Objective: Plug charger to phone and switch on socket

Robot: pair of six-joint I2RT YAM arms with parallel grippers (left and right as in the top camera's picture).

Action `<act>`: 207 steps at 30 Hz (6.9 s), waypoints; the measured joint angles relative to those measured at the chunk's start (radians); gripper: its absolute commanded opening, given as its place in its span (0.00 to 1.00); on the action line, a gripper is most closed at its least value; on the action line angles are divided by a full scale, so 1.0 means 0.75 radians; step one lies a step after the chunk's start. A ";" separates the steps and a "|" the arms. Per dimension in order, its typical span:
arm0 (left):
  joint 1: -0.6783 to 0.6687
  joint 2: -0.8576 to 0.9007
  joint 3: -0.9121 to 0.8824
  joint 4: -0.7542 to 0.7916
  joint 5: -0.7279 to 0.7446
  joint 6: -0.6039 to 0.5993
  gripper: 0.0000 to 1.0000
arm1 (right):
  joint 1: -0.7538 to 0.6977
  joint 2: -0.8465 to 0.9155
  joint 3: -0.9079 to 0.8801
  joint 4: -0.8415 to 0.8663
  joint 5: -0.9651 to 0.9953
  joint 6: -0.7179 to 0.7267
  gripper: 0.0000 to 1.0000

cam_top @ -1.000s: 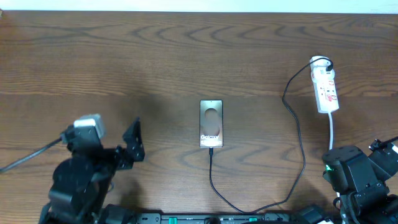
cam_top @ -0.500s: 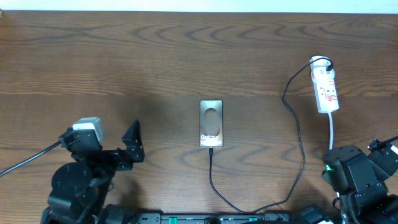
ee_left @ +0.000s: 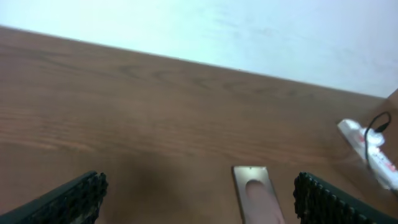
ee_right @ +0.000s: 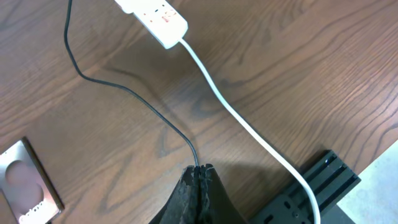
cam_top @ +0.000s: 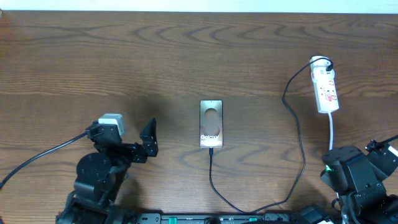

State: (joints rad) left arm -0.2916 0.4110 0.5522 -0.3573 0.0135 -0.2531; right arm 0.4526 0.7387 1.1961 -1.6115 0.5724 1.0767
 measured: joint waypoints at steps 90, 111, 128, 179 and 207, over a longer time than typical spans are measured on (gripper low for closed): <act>0.000 0.016 -0.035 -0.629 -0.021 0.004 0.98 | -1.175 1.654 0.570 0.673 -0.807 -0.459 0.01; 0.000 0.016 -0.035 -0.641 -0.021 0.005 0.98 | -1.191 1.717 0.571 0.963 -0.976 -0.301 0.01; 0.000 0.016 -0.035 -0.641 -0.021 0.005 0.98 | -1.142 1.800 0.571 1.055 -0.984 -0.208 0.01; 0.000 0.016 -0.035 -0.642 -0.021 0.005 0.98 | -1.106 1.894 0.576 1.193 -0.950 -0.122 0.01; 0.000 0.016 -0.035 -0.642 -0.021 0.005 0.98 | -1.089 1.897 0.588 1.206 -0.885 -0.198 0.01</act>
State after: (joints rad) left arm -0.2916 0.4229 0.5259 -0.8387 -0.0025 -0.2493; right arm -0.3645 2.1616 1.6371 -0.7067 -0.0914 0.9279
